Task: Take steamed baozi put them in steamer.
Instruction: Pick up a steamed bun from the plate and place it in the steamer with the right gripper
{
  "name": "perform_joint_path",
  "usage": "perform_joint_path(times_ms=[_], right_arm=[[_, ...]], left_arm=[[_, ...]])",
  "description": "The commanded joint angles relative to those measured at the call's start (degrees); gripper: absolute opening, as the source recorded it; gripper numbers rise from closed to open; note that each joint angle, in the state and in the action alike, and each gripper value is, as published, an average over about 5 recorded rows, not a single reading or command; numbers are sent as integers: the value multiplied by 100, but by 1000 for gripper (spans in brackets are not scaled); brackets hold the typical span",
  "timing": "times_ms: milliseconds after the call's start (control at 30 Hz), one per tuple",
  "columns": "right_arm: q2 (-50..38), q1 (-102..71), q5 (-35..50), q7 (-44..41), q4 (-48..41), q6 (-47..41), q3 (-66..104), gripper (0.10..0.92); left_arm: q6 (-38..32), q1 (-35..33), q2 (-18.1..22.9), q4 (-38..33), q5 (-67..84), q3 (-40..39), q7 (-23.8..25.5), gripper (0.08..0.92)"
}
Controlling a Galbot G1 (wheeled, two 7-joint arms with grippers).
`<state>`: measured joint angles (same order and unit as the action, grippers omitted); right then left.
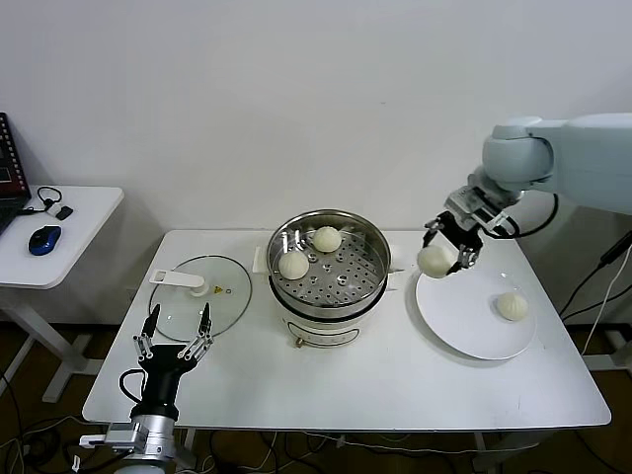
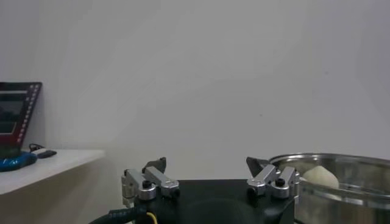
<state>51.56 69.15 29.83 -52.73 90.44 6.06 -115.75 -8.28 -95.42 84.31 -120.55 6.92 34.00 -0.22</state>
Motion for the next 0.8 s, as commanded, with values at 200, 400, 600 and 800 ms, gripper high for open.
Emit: perform_joint_path(times_ms=[200,400,600,800], right_arm=[[1082,148,-1307,683,573,985,992,679],[1529,-417,-2009,954,341,1265,1252,679],[1660,-1091,-2290,1013,220,1193,1384,687],[1612,-1630,-2526,1052,-30,1223,1281,685]], left_arm=[[-58,-78,108,-58,-112,-24,-9,823],[-78,-108,158,-69,-129,0,-17,823],[-107,-146,195,-62,-151,22,-29,823],[-167,-193,208,0,-176,27,-61,823]])
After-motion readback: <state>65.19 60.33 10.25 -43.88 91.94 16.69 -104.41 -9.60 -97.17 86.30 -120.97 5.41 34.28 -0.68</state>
